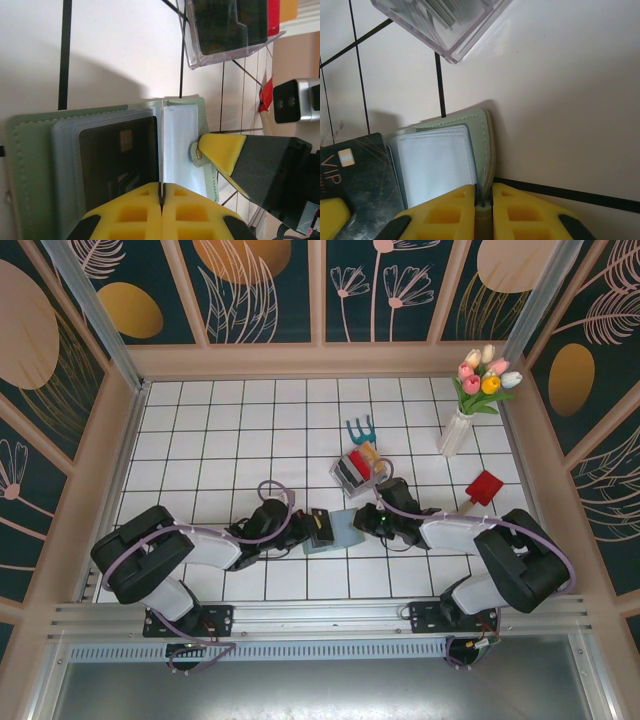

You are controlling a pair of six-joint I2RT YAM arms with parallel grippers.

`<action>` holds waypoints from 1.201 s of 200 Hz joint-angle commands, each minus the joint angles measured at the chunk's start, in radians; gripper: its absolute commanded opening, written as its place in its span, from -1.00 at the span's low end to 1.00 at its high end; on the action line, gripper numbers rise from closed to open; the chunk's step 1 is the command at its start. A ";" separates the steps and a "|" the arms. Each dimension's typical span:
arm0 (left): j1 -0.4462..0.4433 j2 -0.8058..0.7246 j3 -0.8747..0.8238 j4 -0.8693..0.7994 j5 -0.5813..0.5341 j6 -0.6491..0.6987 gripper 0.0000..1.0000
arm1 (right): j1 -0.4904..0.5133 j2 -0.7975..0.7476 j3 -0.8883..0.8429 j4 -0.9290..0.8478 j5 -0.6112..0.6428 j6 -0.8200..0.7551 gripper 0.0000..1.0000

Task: Put the credit cards into the card holder
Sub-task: Insert the credit card into the card slot.

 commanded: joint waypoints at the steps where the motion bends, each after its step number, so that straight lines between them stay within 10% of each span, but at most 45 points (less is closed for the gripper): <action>1: -0.007 -0.043 -0.011 -0.015 -0.039 0.010 -0.95 | 0.008 0.002 -0.037 -0.089 0.052 0.005 -0.73; 240: -0.022 0.150 0.090 0.069 0.121 -0.030 -0.85 | 0.011 0.035 -0.032 -0.056 0.015 0.002 -0.73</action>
